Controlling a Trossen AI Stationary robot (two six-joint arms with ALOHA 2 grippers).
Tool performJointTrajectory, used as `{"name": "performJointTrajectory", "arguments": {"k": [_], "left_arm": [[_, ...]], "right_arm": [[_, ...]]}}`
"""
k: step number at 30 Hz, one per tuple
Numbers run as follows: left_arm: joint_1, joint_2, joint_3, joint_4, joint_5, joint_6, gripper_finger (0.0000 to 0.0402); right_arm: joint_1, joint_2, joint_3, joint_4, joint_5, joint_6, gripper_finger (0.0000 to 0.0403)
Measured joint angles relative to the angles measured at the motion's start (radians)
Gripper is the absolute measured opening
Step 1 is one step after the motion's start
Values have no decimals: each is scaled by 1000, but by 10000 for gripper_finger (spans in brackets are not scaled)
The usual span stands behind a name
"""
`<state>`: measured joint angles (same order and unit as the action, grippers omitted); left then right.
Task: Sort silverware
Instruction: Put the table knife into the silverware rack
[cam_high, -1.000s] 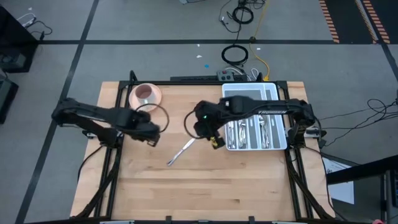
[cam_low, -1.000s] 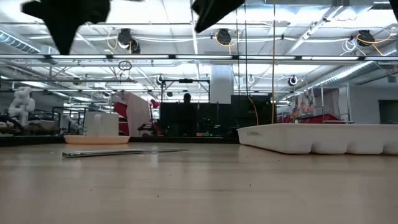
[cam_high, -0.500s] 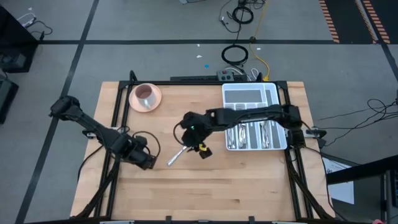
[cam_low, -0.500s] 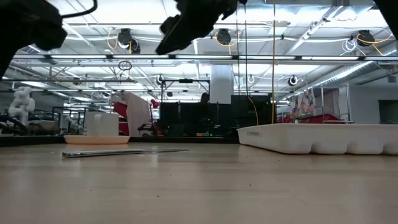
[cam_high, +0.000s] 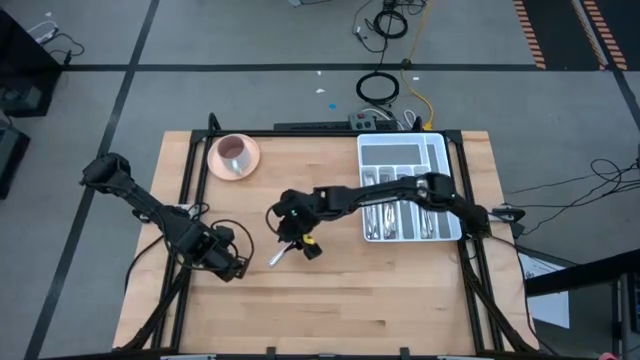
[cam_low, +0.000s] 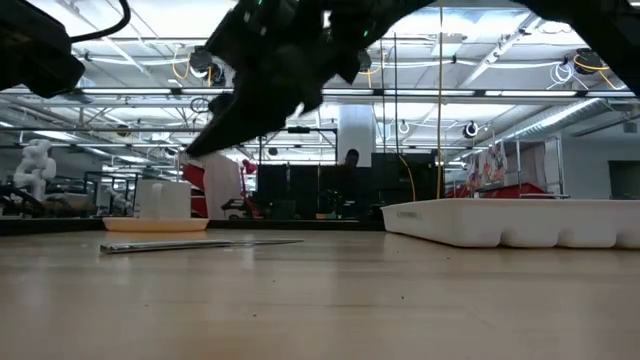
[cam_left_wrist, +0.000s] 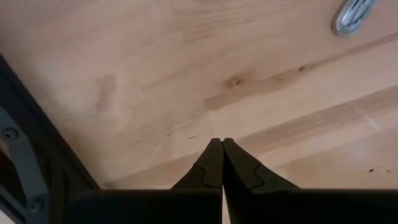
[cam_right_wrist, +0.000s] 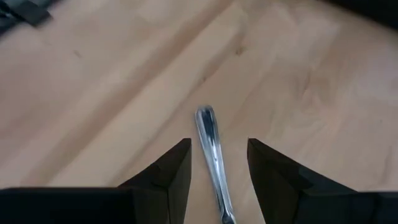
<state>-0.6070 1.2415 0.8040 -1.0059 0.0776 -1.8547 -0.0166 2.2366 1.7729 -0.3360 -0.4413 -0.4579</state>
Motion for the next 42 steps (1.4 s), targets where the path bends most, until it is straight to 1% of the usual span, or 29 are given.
{"name": "performJointTrajectory", "arguments": {"k": [4,6,8,16,19,23,28,30,32,34,36,37,42], "left_arm": [[-9,0,0,5,0,0,0],[-10,0,0,5,0,0,0],[-10,0,0,5,0,0,0],[-10,0,0,3,-1,1,0],[-10,0,0,2,-11,2,0],[-10,0,0,2,-25,2,0],[-10,0,0,2,-28,10,0],[-10,0,0,2,-29,11,0],[-10,0,0,2,-30,11,0],[-11,0,0,2,-31,11,0],[-11,0,0,2,-31,12,0],[-11,0,0,2,-31,12,0],[-11,0,0,2,-35,33,0]], "right_arm": [[9,63,0,26,58,-38,146],[14,84,0,28,106,-68,148],[15,96,0,23,130,-87,151],[15,124,0,10,131,-113,155],[12,133,1,12,180,-110,155],[2,155,4,0,158,-100,150],[1,183,8,-53,156,-103,141],[0,198,10,-70,145,-105,131],[-2,208,11,-82,135,-103,111],[-1,218,12,-89,127,-104,75],[0,223,12,-95,123,-104,30],[1,223,12,-96,125,-105,18],[5,215,12,-97,142,-81,6]]}}
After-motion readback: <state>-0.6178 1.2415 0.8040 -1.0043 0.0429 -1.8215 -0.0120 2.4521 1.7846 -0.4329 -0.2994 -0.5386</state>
